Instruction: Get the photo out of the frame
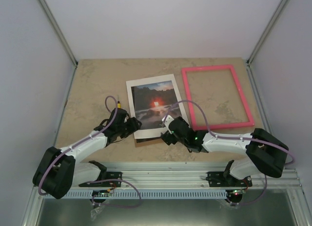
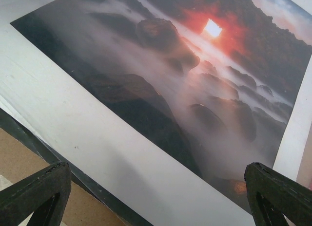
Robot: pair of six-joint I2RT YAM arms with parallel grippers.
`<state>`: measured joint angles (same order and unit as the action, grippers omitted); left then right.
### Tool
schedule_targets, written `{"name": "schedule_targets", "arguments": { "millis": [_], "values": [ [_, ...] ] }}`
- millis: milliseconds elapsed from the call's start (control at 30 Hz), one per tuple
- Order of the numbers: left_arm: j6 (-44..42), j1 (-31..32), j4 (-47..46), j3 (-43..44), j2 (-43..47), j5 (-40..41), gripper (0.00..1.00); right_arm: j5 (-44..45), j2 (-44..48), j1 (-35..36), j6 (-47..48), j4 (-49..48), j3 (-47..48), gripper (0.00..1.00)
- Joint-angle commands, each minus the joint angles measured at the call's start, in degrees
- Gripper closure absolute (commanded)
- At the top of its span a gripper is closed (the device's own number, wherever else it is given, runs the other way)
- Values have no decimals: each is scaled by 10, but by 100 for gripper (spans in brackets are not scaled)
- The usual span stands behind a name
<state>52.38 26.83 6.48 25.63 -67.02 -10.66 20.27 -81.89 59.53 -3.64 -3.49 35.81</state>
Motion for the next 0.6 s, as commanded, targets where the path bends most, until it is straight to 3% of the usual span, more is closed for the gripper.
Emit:
{"name": "schedule_targets", "arguments": {
  "millis": [0, 567],
  "values": [
    [9, -1, -18, 6, -4, -20, 39, 16, 14, -2, -7, -22, -9, 2],
    [19, -1, -105, 32, -97, -70, 55, 38, 23, -2, -10, -34, -19, 2]
  ]
}}
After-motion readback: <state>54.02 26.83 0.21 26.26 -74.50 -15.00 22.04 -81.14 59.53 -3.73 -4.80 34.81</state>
